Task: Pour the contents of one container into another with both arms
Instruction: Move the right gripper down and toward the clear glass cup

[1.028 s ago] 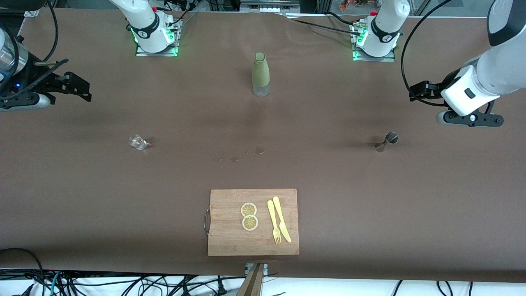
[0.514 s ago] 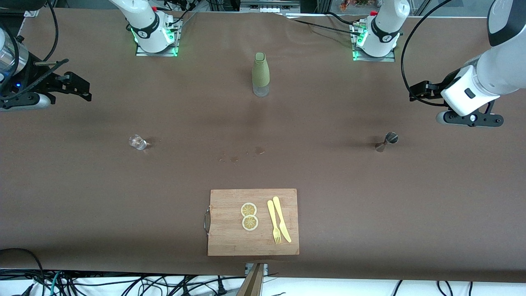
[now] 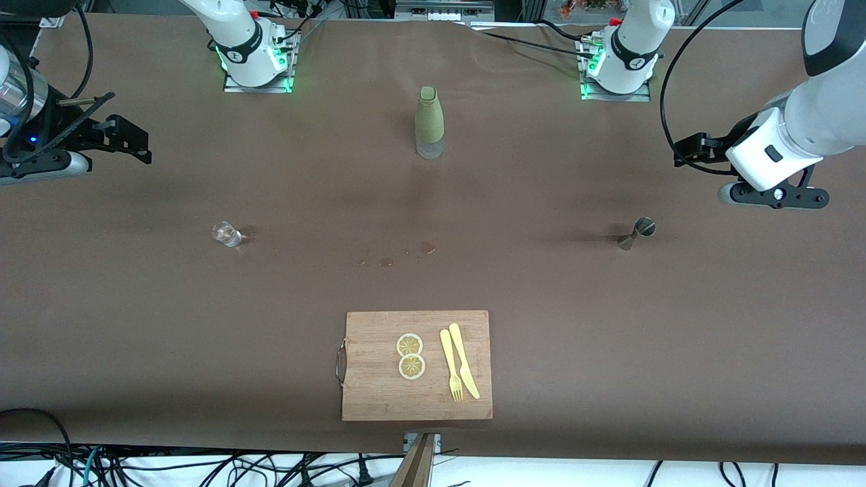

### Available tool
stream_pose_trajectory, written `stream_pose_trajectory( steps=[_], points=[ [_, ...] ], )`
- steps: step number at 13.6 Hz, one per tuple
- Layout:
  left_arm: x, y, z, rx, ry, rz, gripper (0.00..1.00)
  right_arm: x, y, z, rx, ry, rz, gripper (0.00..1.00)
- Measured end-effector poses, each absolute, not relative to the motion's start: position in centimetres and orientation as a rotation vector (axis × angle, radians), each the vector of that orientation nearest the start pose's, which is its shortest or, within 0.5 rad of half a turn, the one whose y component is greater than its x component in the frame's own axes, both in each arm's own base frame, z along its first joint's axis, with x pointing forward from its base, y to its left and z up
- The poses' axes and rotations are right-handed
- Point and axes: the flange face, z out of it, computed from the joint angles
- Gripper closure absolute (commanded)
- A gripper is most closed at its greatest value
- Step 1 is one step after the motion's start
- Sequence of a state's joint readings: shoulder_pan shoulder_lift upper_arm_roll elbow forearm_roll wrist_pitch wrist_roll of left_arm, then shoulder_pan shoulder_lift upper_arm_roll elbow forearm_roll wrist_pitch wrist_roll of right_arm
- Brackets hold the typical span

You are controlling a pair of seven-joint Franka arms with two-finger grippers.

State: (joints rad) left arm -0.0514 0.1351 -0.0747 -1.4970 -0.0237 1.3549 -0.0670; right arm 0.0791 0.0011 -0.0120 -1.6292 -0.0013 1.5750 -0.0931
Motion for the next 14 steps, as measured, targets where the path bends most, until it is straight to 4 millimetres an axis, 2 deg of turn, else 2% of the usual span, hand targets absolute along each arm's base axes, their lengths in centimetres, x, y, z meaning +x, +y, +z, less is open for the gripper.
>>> stream_pose_trajectory(
  steps=[2, 5, 10, 14],
  points=[
    [56.3, -7.2, 56.7, -3.117, 0.096, 0.437, 0.00, 55.2, 3.7, 59.7, -3.117, -0.370, 0.090, 0.00],
    [56.3, -7.2, 56.7, -3.117, 0.096, 0.437, 0.00, 54.8, 3.0, 59.2, -2.996, -0.834, 0.142, 0.00],
    [56.3, -7.2, 56.7, -3.117, 0.096, 0.437, 0.00, 54.8, -0.7, 56.5, -2.707, -1.313, 0.187, 0.00],
    [56.3, -7.2, 56.7, -3.117, 0.096, 0.437, 0.00, 56.0, -5.3, 52.5, -2.416, -1.562, 0.138, 0.00]
  ],
)
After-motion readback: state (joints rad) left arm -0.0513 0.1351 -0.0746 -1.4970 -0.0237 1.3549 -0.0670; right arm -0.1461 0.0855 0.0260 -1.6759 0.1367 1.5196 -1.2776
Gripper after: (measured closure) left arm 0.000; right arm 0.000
